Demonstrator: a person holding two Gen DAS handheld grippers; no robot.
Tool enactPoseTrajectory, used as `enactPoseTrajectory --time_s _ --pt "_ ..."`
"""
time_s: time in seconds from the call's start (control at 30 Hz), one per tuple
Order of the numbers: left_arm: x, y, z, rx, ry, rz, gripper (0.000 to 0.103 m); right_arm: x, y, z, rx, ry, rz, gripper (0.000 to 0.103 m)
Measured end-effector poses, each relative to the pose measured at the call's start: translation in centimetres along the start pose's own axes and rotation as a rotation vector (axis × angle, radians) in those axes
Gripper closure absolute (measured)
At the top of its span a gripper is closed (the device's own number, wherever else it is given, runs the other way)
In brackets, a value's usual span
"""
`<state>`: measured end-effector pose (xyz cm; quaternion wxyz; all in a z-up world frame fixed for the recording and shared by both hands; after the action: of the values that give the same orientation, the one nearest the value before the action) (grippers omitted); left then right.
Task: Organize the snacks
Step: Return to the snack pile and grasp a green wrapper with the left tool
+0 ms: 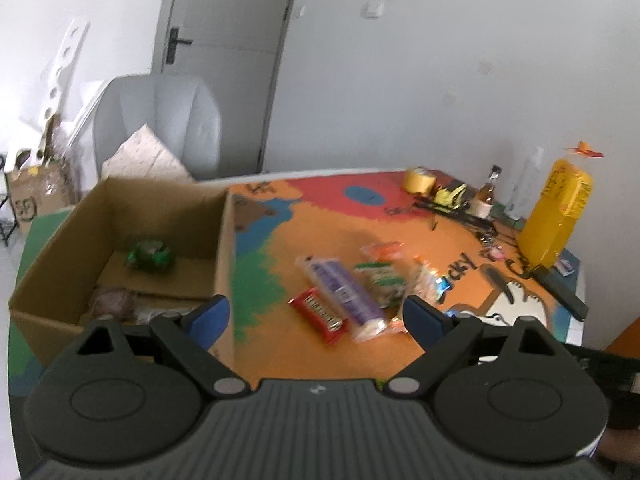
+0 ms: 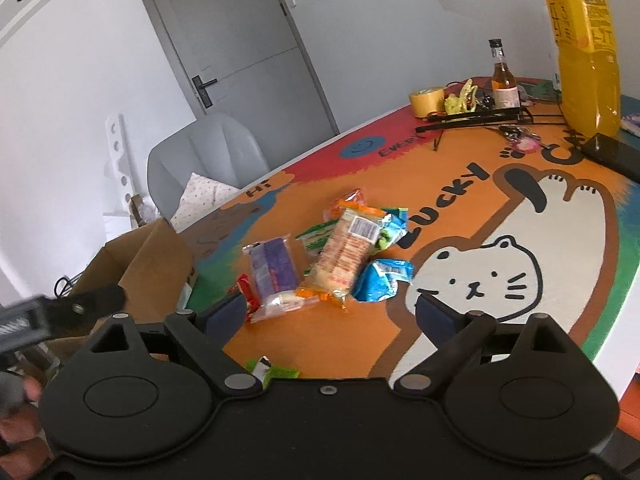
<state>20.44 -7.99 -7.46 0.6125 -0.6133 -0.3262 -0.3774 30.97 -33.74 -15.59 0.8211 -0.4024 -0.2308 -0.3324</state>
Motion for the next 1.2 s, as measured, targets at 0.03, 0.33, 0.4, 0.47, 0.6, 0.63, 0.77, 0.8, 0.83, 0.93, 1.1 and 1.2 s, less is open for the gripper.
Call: enactPoseTrajectory --time_s 0.03,0.33,0.4,0.47,0.6,0.63,0.77,0.8,0.83,0.93,1.1,1.2 --pt "0.2 -0.1 -0.4 -0.007 0.007 -0.006 0.010 0.1 0.0 -0.2 0.002 0.005 0.000 0.010" --pt "-1.4 2.3 -4.4 -0.110 0.034 0.067 0.022 0.3 -0.4 -2.0 -0.008 0.018 -0.002 0.011" --pt "-2.0 3.0 -5.0 -0.136 0.023 0.090 0.027 0.3 -0.5 -2.6 -0.017 0.020 0.001 0.013" --pt "-2.5 3.6 -5.6 -0.134 0.033 0.107 0.029 0.1 -0.5 -3.2 -0.025 0.020 0.010 0.015" --pt "-3.6 4.6 -6.5 -0.150 0.035 0.146 0.034 -0.2 -0.6 -3.8 -0.016 0.019 0.014 0.015" --pt "-3.8 4.9 -6.6 -0.149 0.038 0.153 0.035 -0.2 -0.6 -3.9 -0.016 0.018 0.013 0.015" --pt "-4.7 5.7 -7.3 -0.166 0.042 0.187 0.040 -0.1 -0.4 -4.6 -0.019 0.036 0.009 0.015" --pt "-5.0 6.0 -7.5 -0.172 0.044 0.198 0.041 -0.1 -0.4 -4.7 -0.017 0.040 0.009 0.015" --pt "-5.2 6.1 -7.6 -0.177 0.045 0.206 0.042 -0.1 -0.3 -4.9 -0.014 0.042 0.009 0.016" --pt "-5.9 6.8 -7.9 -0.188 0.044 0.234 0.054 -0.2 0.0 -5.1 -0.007 0.049 0.016 0.018" --pt "-6.3 7.7 -7.8 -0.188 0.045 0.252 0.074 -0.3 0.6 -5.2 0.000 0.053 0.030 0.020" --pt "-6.1 7.9 -7.5 -0.179 0.052 0.245 0.079 -0.2 0.9 -5.2 0.003 0.056 0.032 0.019"
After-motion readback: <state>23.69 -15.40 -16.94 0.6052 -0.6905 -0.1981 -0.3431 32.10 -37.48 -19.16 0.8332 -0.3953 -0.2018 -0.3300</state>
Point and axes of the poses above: each gripper's, at about its wrist camera, not at the fingertips, and y roughly the way its jaws point, z to its left, x to its top, the point moved 6 cm from there along y, roughly the way its jaws point, and after that the axes turned 15 degrees about y, right-handed, at the moved point
